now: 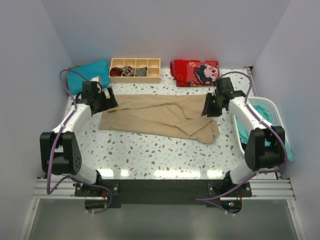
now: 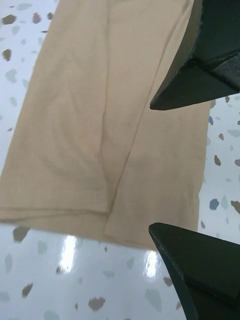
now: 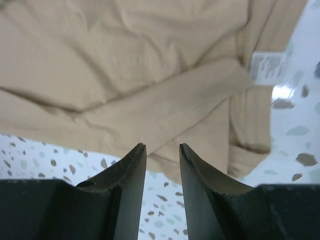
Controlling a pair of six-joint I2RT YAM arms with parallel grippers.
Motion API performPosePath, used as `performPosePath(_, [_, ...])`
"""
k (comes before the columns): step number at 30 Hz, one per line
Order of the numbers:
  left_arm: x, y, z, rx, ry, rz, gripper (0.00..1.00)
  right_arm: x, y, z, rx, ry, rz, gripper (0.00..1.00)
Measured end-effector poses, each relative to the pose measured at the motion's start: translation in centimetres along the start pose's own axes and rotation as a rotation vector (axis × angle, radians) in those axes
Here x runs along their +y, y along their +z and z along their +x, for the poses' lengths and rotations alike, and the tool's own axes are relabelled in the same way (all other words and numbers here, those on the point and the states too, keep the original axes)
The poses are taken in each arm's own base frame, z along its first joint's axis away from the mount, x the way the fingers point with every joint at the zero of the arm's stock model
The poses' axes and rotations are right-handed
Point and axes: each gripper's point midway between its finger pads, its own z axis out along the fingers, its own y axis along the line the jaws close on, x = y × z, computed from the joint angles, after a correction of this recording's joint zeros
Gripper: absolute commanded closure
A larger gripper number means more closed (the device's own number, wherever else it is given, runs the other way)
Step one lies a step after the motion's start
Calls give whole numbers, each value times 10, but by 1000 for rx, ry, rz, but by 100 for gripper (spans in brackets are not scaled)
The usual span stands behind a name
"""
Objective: Fold and stack the t-shirts
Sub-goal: Fold the other side of the tshirt into a rectangle
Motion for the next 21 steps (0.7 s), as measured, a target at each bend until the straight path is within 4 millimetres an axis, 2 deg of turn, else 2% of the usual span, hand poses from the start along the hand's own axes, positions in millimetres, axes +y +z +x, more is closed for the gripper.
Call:
performPosePath(6, [-51,8,48,104,92,124,0,5,19,70,177,27,-43,62])
performPosePath(9, [-57,13,67,149,93,156,0,11,26,97,234,39,-67,60])
performPosePath(15, [-55,16,74,170,83,156,0,16,37,110,232,60,-93,58])
performPosePath(21, [-55,16,74,169,83,156,0,23,45,98,173,66,-129,58])
